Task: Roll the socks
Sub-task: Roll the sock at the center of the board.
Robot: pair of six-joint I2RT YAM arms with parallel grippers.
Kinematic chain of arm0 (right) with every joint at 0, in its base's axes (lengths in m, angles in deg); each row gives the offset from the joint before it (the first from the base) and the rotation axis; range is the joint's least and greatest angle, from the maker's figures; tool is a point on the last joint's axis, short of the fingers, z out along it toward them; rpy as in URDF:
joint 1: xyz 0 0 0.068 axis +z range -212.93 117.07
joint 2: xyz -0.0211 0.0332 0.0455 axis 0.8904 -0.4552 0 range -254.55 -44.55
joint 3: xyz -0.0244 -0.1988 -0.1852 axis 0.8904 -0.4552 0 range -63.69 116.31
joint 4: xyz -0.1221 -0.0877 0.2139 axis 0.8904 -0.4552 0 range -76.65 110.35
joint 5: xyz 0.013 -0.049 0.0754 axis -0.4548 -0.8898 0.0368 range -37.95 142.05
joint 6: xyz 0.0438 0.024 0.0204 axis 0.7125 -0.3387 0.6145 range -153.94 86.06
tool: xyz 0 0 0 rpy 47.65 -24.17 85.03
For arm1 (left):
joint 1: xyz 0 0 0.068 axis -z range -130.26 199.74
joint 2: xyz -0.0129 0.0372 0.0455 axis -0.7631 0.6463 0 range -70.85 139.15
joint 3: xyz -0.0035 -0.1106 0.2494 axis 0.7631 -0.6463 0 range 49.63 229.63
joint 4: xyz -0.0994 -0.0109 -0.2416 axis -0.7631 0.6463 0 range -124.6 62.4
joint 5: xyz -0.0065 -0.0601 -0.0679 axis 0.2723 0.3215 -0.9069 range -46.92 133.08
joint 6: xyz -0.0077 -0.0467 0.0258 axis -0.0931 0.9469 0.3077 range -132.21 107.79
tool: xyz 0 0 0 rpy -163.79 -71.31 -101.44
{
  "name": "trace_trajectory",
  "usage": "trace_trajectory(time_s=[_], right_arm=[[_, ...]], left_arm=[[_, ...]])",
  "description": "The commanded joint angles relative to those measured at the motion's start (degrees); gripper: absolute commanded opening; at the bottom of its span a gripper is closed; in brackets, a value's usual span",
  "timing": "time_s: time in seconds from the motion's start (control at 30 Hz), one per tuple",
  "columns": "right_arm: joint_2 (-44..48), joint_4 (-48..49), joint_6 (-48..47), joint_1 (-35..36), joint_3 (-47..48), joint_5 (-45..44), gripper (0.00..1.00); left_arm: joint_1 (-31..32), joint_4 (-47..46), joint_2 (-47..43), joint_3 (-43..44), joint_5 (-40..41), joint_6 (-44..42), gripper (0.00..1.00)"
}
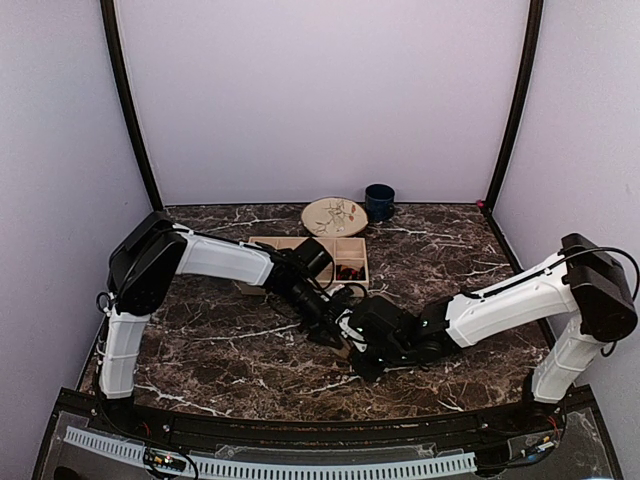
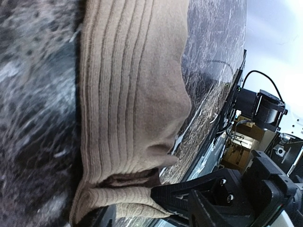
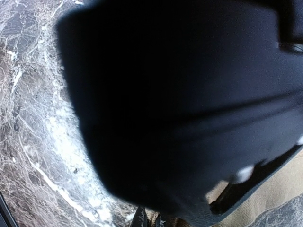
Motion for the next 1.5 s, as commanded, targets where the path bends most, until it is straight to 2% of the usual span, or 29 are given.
trace_trajectory(time_s=[0.0,0.47,1.03,1.27,1.47], right_arm=[[-3.72,-9.93,2.06,-0.38,-1.44,3.45,0.00],[-3.39,-9.62,4.27,-0.53,-1.51,2.60,0.00],[-1.16,-6.82,5.05,-0.73,-3.77,7.25,0.00],[0.38,-4.37,6.07,-3.64,-5.76,13.00,0.00],[1.57,-2.20,6.60,-9.56,-5.96,25.76,0.00]], left_arm=[[-0.93,5.15,-1.84,-4.37,10.65,0.05,0.58],[-1.20,7.92,-3.54,-9.82,15.79,-2.82,0.62],[-3.30,3.16,-9.94,-14.46,21.71,-0.35,0.62],[-4.41,-1.78,-14.53,-17.38,23.60,0.83,0.62],[-4.37,-8.74,-18.65,-22.61,21.13,1.03,0.61]])
